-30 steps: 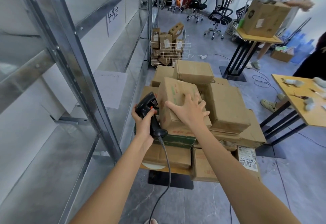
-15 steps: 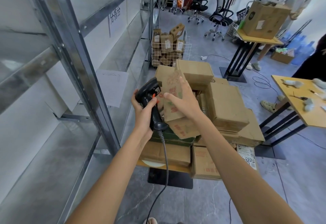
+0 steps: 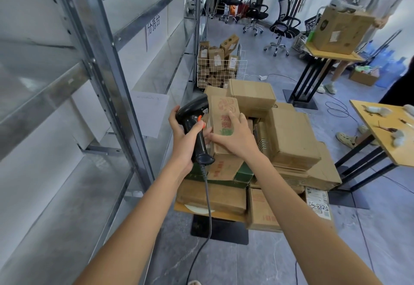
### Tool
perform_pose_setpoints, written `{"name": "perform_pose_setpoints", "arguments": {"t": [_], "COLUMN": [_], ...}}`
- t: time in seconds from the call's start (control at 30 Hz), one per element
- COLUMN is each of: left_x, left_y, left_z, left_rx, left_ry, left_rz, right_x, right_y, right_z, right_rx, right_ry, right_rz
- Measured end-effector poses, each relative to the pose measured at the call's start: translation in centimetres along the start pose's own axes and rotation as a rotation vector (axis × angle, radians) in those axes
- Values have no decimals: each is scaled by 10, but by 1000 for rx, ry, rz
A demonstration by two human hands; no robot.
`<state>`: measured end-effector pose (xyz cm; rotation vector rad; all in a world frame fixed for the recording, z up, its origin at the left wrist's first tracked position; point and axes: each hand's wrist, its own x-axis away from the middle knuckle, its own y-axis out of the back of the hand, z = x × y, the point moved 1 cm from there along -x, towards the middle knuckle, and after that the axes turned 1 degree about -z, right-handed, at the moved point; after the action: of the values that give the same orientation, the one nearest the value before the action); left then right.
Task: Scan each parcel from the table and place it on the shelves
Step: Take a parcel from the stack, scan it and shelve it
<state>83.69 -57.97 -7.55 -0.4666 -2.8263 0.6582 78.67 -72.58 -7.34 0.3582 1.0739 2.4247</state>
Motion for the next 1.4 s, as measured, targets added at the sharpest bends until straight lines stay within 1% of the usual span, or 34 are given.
{"name": "perform_pose_setpoints", "arguments": {"t": [0.1, 0.23, 0.3, 0.4, 0.5, 0.67, 0.77, 0.83, 0.93, 1.03, 1.1, 1.17, 1.3, 1.33, 1.4], "left_x": [3, 7, 7, 8, 10, 12, 13, 12, 10, 10, 12, 14, 18, 19, 24], "left_y": [5, 9, 14, 24, 35, 49, 54, 56, 58, 63, 66, 67, 71, 73, 77], "left_z": [4, 6, 7, 7, 11, 19, 17, 15, 10, 7, 5, 1, -15, -20, -32], "left_rx": [72, 55, 57, 62, 35, -41, -70, -93, -129, -129, -136, -163, -293, -328, -420], "left_ry": [14, 5, -1, -14, -16, 12, -2, -10, -61, -105, -143, -195, -311, -348, -435], "left_rz": [-14, -62, -75, -87, -124, -230, -244, -228, -199, -198, -207, -210, -159, -147, -126], "right_x": [5, 11, 13, 14, 17, 26, 38, 45, 50, 52, 54, 57, 60, 61, 62], "right_y": [-4, -15, -19, -18, -11, 4, 4, 1, -4, -9, -13, -18, -27, -29, -31], "right_z": [5, 21, 24, 22, 16, 8, 9, 9, 11, 10, 8, 4, -4, -4, -3], "right_rx": [162, 371, 418, 404, 300, -163, -412, -440, -380, -364, -356, -429, -676, -702, -667], "right_ry": [-7, 59, 56, 67, 91, 43, 58, 119, 199, 218, 240, 244, 157, 144, 157], "right_rz": [14, -39, -48, -72, -137, -157, -140, -121, -74, -27, -38, -68, -128, -138, -153]}}
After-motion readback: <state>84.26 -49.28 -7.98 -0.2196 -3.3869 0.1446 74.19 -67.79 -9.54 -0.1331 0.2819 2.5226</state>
